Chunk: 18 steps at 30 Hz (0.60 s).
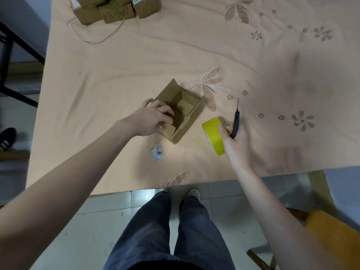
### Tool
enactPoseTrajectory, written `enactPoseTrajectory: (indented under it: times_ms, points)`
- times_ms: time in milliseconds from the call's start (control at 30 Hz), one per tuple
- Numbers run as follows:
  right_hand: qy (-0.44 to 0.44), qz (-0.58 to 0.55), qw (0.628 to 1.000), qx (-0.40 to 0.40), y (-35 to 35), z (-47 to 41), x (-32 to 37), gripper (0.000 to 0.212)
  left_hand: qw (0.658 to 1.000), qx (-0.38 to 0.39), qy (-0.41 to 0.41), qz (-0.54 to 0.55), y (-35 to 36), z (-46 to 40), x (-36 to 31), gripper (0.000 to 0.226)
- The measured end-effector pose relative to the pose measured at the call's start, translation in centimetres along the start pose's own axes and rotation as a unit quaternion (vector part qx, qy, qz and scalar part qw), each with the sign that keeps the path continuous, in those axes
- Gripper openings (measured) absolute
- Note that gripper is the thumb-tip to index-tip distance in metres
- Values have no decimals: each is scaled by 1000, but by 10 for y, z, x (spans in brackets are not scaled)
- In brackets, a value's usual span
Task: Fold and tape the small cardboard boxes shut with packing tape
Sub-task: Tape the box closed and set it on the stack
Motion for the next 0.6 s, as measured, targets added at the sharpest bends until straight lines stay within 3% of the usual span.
enactPoseTrajectory:
  times_ms: [133,267,333,433,600]
  points:
    - [4,-6,1000,5,-7,-1,-3,26,999,-13,-30,-29,-9,-2,-1,51]
    - [24,0,1000,9,-12,-4,-6,25,972,-183,-140,-42,-1,10,-14,47]
    - [30,2,1000,2,-14,-6,-6,25,956,-224,-190,-7,8,17,-22,37]
    - [22,9,1000,3,-15,-10,-1,26,962,-200,-178,60,19,19,-29,41]
    - [1,22,1000,7,-14,-14,9,21,980,-107,-149,74,31,16,-34,54]
Point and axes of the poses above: each hand's wrist, its own z-axis away from the middle knuckle, its own y-axis out of the palm, x = y × z, the point moved 4 cm from there along -z, towards the middle knuckle, and after that the axes turned 10 degrees about -y, right-handed, at the moved point
